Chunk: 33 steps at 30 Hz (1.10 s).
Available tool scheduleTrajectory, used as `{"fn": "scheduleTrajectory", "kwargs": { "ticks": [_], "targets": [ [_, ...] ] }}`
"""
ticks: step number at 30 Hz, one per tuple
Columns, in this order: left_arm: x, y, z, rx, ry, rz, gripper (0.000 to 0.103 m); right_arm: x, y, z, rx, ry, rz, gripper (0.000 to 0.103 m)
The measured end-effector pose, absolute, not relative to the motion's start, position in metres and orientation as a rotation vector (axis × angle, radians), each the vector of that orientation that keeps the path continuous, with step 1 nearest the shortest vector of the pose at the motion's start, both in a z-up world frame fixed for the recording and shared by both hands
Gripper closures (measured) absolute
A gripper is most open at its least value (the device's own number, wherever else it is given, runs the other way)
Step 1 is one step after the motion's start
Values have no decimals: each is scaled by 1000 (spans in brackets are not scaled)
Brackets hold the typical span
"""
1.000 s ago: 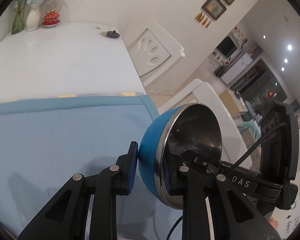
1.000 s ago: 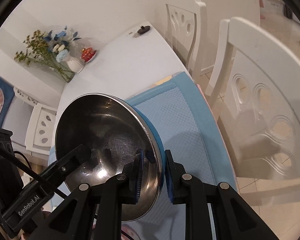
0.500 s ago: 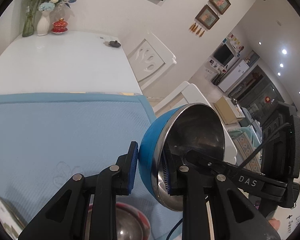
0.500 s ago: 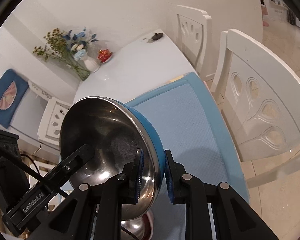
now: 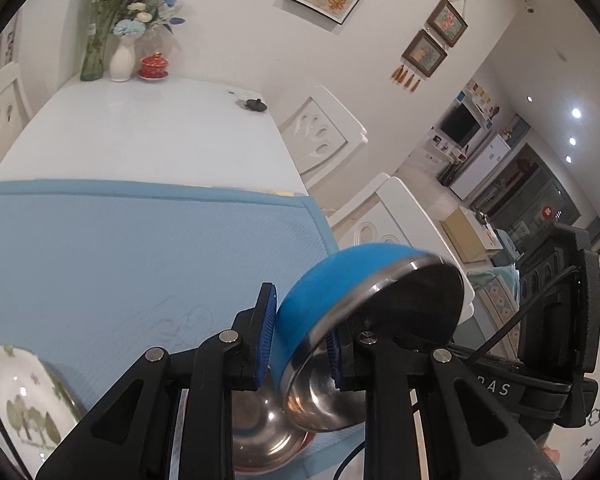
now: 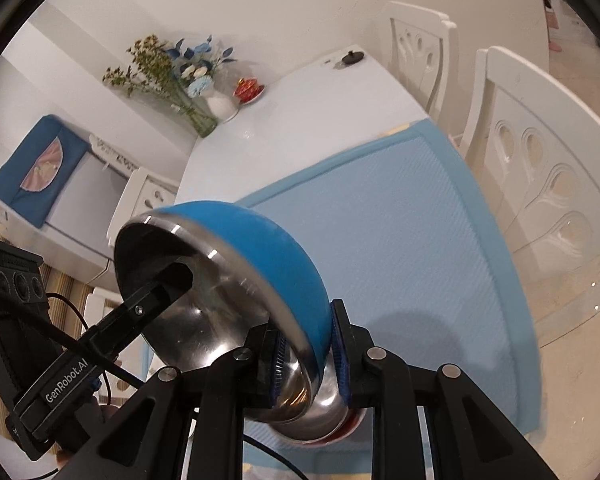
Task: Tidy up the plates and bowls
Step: 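Lift the blue steel bowl and carry it over the bowl stack, then lower the blue steel bowl into the magenta steel bowl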
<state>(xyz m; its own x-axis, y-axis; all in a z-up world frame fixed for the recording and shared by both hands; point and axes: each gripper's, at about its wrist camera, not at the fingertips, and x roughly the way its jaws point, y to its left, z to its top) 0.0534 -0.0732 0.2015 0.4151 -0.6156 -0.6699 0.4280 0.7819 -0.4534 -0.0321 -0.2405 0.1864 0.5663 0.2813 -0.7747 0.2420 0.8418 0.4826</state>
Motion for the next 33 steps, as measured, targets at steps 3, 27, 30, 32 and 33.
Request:
{"fn": "scheduleTrajectory", "kwargs": {
  "ticks": [3,27,30,32,33],
  "targets": [
    [51,-66,197,-242,943,-652,82,-37,-228,187,574,992,43,81],
    [16,-40,105,-245,1167,-589,82,-57,-197,106,645,1292,11,81],
    [15,-41,100,-225,1178,-590,82,-54,-196,102,642,1303,3,81],
    [15,-42,98,-217,1180,-594,82,-53,-196,99,648,1310,-2,81],
    [15,-41,97,-213,1181,-596,82,-52,-196,98,649,1312,-5,81]
  ]
}}
